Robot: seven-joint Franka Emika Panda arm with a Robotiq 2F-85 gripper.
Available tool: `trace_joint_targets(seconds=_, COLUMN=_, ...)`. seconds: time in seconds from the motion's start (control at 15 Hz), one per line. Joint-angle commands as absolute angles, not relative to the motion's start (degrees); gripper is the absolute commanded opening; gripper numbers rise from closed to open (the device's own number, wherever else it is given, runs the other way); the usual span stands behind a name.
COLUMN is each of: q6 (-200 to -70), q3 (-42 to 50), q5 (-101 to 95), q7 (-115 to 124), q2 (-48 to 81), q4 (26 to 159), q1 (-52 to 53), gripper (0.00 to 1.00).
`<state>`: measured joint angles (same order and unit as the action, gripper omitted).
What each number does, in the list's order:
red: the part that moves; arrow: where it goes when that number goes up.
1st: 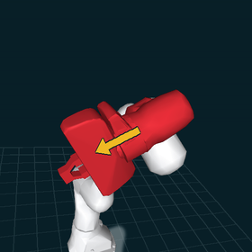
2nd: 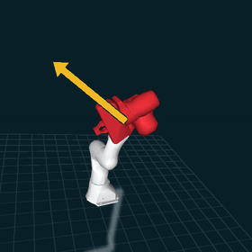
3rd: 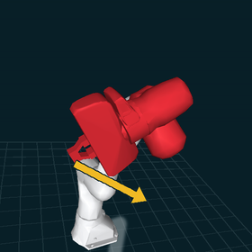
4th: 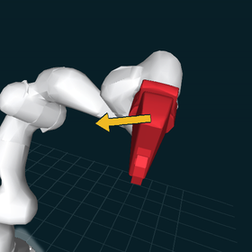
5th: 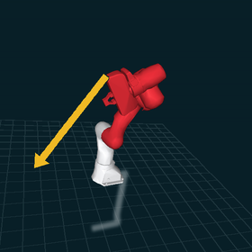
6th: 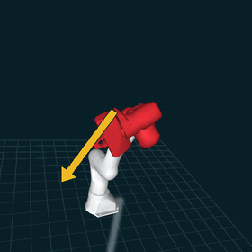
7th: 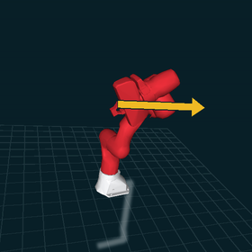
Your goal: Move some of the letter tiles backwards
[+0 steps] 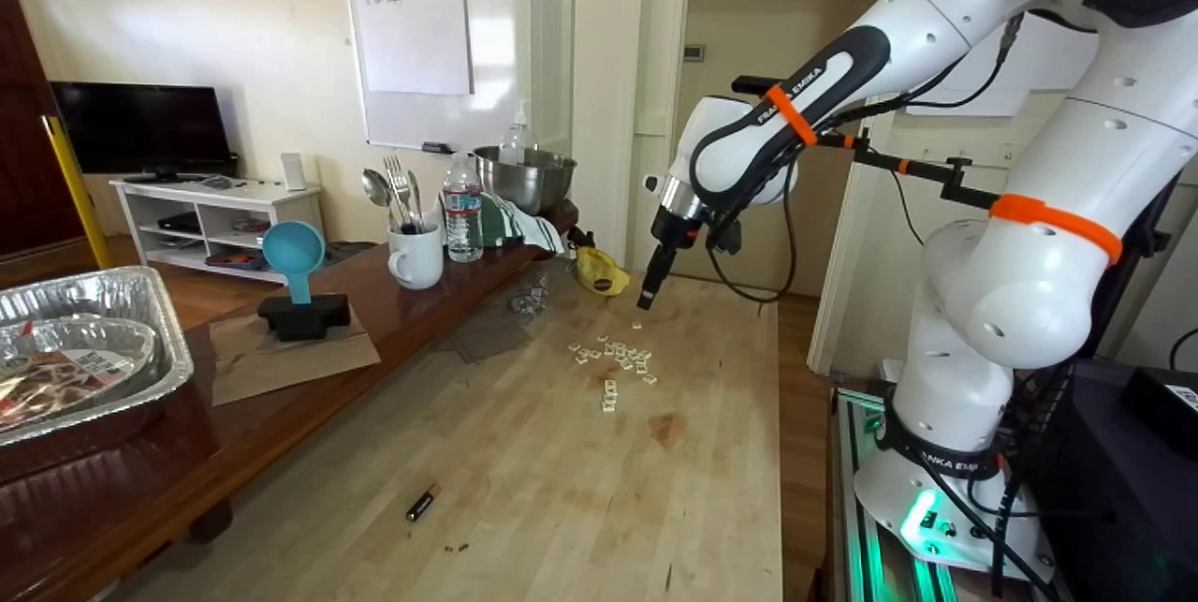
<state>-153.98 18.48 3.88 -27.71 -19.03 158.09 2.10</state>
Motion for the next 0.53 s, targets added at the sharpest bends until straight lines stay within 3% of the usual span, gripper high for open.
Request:
trace_joint_targets(seconds=0.0, q6=-154.2, q3=17.5, q5=4.8, q7=-28.1, q2=-17.7, q4=157.6, q1=1.3, gripper=1.00)
trace_joint_targets(seconds=0.47, q6=-158.5, q3=17.1, q5=7.6, q7=-26.4, q2=-10.9, q4=153.9, q1=2.4, gripper=1.00)
